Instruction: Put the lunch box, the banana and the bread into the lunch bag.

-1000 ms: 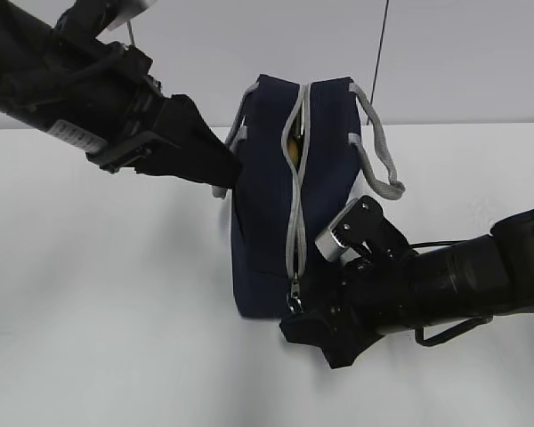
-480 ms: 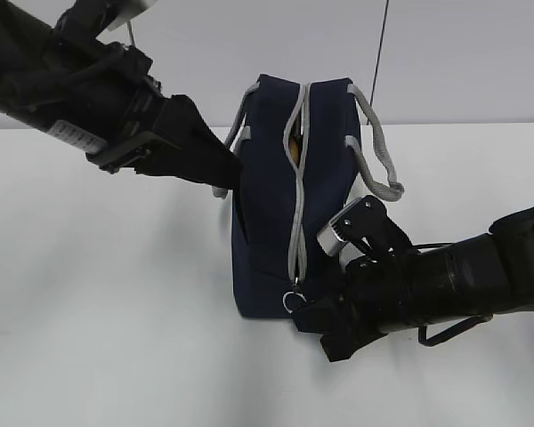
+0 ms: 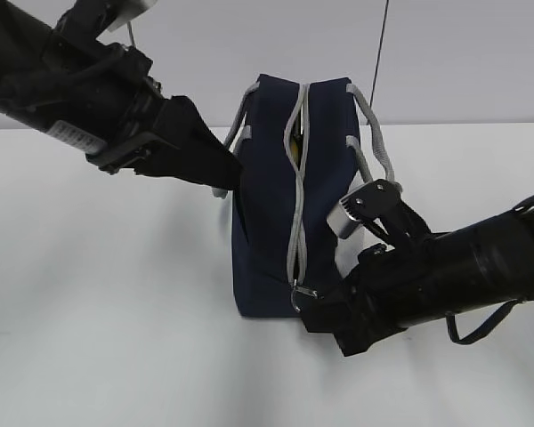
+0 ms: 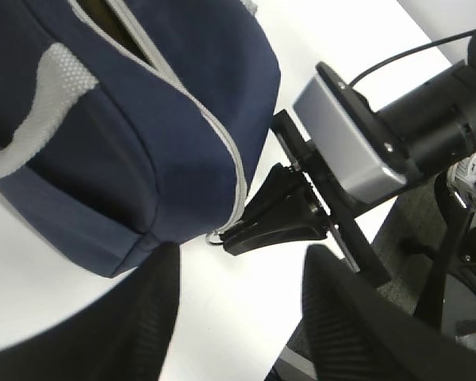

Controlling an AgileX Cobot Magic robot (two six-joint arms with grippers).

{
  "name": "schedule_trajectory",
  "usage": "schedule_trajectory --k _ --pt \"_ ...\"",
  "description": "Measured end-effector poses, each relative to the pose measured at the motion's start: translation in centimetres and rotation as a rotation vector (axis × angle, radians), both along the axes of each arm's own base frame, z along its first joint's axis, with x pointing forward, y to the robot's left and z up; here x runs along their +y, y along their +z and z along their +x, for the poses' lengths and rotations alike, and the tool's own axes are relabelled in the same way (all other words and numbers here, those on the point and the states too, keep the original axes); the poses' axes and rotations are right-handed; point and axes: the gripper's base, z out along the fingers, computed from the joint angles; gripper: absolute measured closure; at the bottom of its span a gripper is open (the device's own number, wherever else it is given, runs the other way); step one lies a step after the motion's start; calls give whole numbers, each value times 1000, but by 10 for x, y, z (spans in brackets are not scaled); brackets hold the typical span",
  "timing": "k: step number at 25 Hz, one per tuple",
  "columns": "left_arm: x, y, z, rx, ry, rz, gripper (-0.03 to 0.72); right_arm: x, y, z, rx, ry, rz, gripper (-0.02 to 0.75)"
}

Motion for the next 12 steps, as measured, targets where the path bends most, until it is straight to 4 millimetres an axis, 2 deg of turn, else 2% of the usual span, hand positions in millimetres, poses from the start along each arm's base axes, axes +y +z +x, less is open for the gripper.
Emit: schedule_trajectory --k 7,12 --pt "0 0 0 1 -1 0 328 -7 22 -14 42 13 -67 754" --pt "0 0 0 3 -3 1 328 -12 25 -21 83 22 -120 754"
